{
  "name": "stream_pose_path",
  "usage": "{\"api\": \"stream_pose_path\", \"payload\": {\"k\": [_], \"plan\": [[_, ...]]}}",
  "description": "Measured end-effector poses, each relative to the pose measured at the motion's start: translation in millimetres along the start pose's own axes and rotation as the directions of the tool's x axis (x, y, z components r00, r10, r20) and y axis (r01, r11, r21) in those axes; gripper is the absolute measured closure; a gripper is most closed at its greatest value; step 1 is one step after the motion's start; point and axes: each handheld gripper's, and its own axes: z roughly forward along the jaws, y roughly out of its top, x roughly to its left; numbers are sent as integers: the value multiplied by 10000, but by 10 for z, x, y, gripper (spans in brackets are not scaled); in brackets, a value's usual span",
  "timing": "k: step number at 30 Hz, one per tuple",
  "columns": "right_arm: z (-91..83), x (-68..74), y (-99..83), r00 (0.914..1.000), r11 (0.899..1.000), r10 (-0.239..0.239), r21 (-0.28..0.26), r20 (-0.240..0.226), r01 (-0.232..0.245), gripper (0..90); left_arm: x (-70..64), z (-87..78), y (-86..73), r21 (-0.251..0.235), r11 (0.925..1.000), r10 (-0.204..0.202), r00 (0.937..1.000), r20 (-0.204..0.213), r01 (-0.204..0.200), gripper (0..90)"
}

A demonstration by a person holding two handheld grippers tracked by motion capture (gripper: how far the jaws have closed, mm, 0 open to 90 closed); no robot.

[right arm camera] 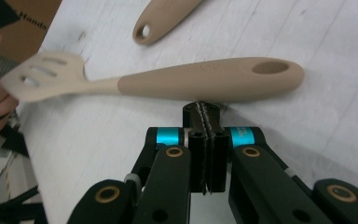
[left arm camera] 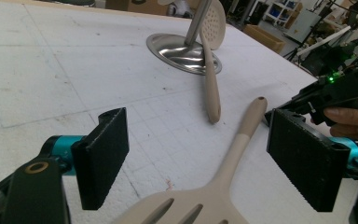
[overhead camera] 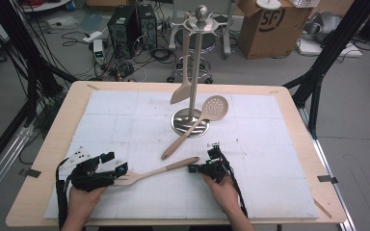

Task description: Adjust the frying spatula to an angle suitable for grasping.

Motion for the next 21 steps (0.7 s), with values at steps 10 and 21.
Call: {"api": "stream_pose_path", "payload": {"k": [10, 21], "plan": [[84, 9, 94, 9990, 9986, 77, -535, 441, -54, 900, 2, 11, -1, 82, 10000, 54, 10000, -6, -54, 214], [128, -42, 138, 9991, 9968, 364, -722, 202, -349, 900, 2, 25, -4, 120, 9999, 68, 10000, 14, -68, 215]]}}
